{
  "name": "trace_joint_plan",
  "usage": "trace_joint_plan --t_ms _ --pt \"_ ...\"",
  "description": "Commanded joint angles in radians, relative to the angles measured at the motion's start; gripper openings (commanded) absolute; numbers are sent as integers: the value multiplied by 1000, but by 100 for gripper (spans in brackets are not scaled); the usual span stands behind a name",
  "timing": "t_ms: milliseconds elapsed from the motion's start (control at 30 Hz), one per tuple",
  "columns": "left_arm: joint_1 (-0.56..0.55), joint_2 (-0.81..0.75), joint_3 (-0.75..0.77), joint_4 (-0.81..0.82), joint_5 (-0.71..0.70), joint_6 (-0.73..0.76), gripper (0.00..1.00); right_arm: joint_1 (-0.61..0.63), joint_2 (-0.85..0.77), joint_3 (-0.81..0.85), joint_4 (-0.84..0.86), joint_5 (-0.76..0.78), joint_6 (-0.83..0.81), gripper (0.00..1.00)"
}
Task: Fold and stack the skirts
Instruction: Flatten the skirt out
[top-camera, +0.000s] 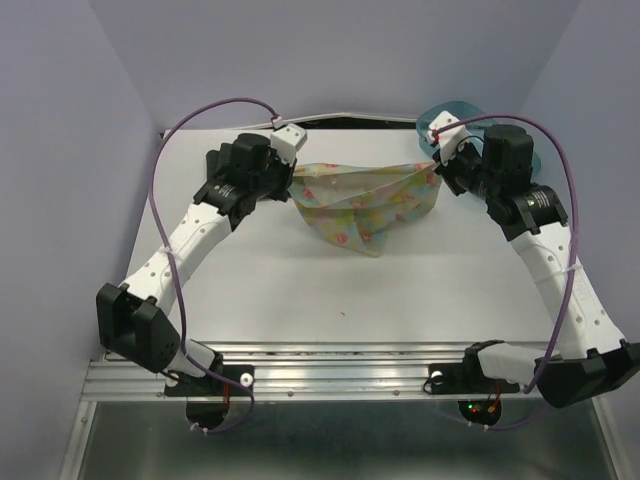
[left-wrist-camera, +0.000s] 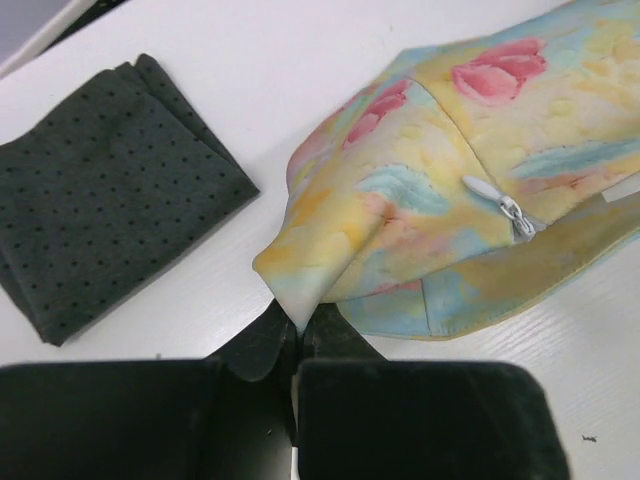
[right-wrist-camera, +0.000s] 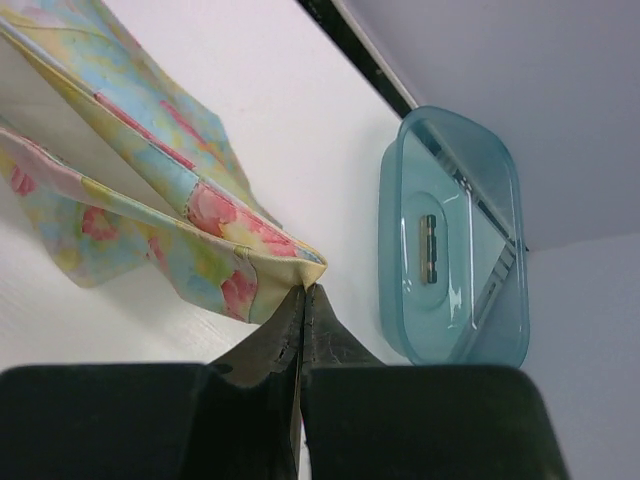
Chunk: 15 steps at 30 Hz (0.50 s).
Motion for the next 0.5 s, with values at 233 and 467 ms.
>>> trace_joint_plan --t_ms 233,467 --pt "53 -46 90 -134 -234 91 23 -69 46 134 221 109 124 1" --pt "82 25 89 -180 -4 73 0 -69 29 107 160 -94 161 1"
